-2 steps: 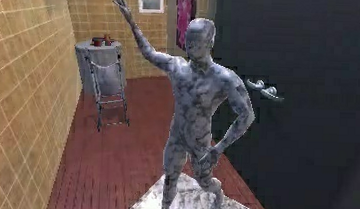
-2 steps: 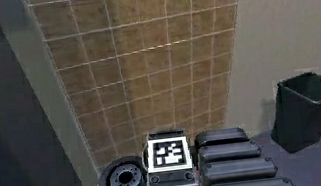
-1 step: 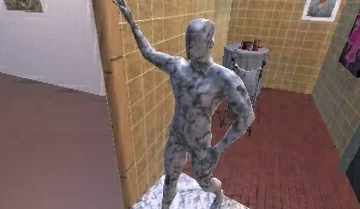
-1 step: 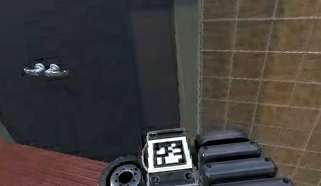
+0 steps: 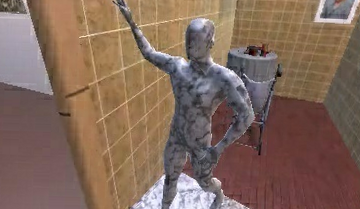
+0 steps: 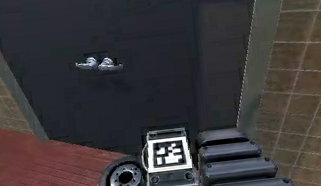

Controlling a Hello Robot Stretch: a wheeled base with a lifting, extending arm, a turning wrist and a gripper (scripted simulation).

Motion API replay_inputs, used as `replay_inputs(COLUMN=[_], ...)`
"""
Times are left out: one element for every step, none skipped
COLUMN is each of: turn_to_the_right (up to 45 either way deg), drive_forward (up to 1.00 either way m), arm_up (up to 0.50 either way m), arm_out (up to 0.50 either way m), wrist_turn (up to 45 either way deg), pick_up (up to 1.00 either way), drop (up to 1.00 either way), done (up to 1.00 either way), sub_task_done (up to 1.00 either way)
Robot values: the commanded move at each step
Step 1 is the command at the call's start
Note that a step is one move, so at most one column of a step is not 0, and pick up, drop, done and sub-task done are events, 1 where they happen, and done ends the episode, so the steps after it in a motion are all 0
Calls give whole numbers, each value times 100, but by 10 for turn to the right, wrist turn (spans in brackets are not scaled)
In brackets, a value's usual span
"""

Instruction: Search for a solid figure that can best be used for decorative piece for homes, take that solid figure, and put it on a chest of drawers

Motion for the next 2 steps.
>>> replay_inputs(turn_to_the_right=[-450,-210], drive_forward=[0,0], arm_up=[0,0], arm_out=[0,0], wrist_turn=[0,0], pick_up=[0,0], drop=[0,0], done=[0,0], sub_task_done=[0,0])
